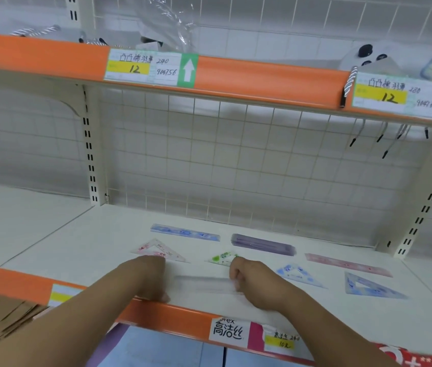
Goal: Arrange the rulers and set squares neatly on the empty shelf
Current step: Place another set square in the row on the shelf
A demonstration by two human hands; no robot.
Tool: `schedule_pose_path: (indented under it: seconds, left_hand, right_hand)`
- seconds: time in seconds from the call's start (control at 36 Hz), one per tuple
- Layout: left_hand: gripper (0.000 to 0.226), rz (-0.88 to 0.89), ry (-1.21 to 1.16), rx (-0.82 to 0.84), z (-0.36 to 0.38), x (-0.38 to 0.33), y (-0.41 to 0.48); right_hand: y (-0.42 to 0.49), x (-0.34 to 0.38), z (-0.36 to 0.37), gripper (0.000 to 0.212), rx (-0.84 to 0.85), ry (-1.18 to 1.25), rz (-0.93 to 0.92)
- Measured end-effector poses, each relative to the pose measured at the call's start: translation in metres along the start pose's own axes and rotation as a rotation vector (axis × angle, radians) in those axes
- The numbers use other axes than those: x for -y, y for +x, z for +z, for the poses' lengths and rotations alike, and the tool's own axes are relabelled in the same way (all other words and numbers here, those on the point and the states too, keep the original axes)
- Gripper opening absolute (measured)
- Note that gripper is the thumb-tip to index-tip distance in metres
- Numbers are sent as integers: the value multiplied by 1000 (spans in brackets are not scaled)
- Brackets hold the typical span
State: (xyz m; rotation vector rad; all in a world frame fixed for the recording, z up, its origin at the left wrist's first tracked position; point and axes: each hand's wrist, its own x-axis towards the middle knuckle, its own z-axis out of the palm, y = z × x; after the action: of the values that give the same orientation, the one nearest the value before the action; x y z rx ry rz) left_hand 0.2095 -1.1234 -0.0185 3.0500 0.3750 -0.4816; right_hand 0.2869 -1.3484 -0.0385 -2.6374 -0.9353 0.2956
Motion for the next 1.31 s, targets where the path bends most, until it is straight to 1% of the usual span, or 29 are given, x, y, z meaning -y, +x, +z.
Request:
schedule_pose_path:
  seconds: [0.11, 0.17, 0.25, 0.33, 0.39, 0.44, 0.53, 0.64, 0.69, 0.78, 0.86, 0.94, 1.03, 1.06, 1.11, 1.17, 1.25, 1.31]
  left_hand:
    - [58, 51, -12, 16, 1, -20, 1]
    - [61, 61, -11, 19, 1, -27, 1]
    - [64, 66, 4, 25, 0, -31, 3]
    - [66, 62, 20, 43, -2, -33, 5]
    - [67, 58, 38, 55, -4, -35, 6]
    - [66, 64, 49, 68, -7, -38, 5]
    - [62, 86, 54, 81, -10, -44, 4]
    - [62, 99, 57, 90, -10, -52, 3]
    - [63, 97, 67, 93, -11, -54, 2]
    - [63, 87, 57, 108, -11, -55, 2]
    - [64, 77, 47, 108, -11, -54, 2]
    - [63, 69, 45, 113, -11, -54, 2]
    - [62, 66, 45, 113, -11, -54, 3]
    - [62, 65, 45, 112, -11, -54, 3]
    - [62, 59, 39, 114, -11, -54, 3]
    - [61, 55, 28, 119, -12, -54, 1]
    - [61, 54, 17, 125, -12, -54, 0]
    - [62, 52, 16, 128, -12, -53, 0]
  right_hand:
    - [3, -6, -6, 43, 2, -5, 7]
    - [4, -11, -9, 40, -20, 11, 12]
    - [4, -16, -15, 29, -50, 59, 29]
    - [3, -23, -21, 39, -38, 90, 57]
    - [4, -27, -23, 41, -44, 90, 74]
    - [6, -34, -26, 39, -74, 93, 83]
    - [13, -47, -33, 34, -164, 89, 107]
    - [23, -71, -43, 10, -289, 74, 184]
    - [27, -82, -46, 9, -319, 69, 226]
    - [32, -92, -48, 14, -344, 56, 265]
    - [37, -95, -48, 18, -333, 31, 293]
    - [43, -98, -48, 9, -365, 28, 289]
    - [47, -100, -48, 24, -350, 35, 258]
    - [49, -101, -48, 26, -341, 36, 246]
    - [51, -101, -48, 23, -320, -21, 222]
    - [53, -101, -48, 25, -297, -110, 209]
    - [54, -99, -47, 40, -282, -177, 217]
    - [54, -99, -46, 45, -288, -223, 220]
